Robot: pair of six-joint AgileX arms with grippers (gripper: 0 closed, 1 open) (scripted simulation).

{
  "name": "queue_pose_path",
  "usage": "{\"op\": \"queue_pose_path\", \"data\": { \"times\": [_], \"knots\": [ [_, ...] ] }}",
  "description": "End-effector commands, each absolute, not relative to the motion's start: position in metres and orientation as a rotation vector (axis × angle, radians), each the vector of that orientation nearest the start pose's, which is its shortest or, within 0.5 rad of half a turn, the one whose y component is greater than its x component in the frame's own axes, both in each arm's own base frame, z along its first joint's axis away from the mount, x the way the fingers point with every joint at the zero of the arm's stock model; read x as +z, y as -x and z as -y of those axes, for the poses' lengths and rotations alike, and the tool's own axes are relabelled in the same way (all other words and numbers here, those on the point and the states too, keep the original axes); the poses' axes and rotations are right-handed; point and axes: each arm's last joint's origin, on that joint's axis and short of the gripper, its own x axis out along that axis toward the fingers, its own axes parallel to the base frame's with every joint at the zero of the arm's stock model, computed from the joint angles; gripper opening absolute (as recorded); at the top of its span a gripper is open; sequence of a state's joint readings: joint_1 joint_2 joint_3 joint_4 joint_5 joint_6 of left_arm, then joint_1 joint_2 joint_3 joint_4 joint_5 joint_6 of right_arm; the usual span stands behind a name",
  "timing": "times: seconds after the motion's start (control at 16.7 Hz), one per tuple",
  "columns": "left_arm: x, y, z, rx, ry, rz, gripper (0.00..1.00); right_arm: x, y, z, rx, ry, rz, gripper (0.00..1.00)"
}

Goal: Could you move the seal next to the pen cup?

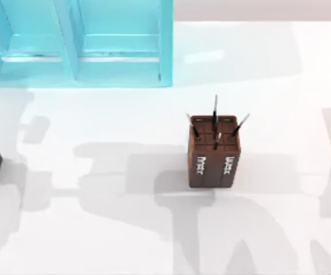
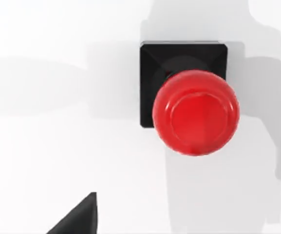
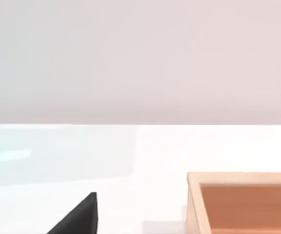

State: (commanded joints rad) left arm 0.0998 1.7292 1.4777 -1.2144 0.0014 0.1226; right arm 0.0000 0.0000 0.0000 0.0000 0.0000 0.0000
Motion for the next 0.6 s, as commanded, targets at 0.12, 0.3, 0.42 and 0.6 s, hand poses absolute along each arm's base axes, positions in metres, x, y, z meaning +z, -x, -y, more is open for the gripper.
{"op": "queue_pose_path", "data": {
  "times": [0.12, 0.3, 0.42, 0.6],
  "knots": [
    [0.254, -0.344, -0.04, -0.012, -0.019, -1.527, 1.0, 0.16, -0.106, 0.001, 0.0, 0.0, 0.0, 1.0],
    [0.249, -0.355, -0.043, -0.016, -0.015, -1.571, 1.0, 0.16, -0.106, 0.001, 0.0, 0.0, 0.0, 1.0],
    [0.249, -0.355, -0.043, -0.016, -0.015, -1.571, 1.0, 0.16, -0.106, 0.001, 0.0, 0.0, 0.0, 1.0],
    [0.249, -0.355, -0.041, -0.02, -0.019, -1.569, 1.0, 0.16, -0.106, 0.001, 0.0, 0.0, 0.0, 1.0]
  ]
}}
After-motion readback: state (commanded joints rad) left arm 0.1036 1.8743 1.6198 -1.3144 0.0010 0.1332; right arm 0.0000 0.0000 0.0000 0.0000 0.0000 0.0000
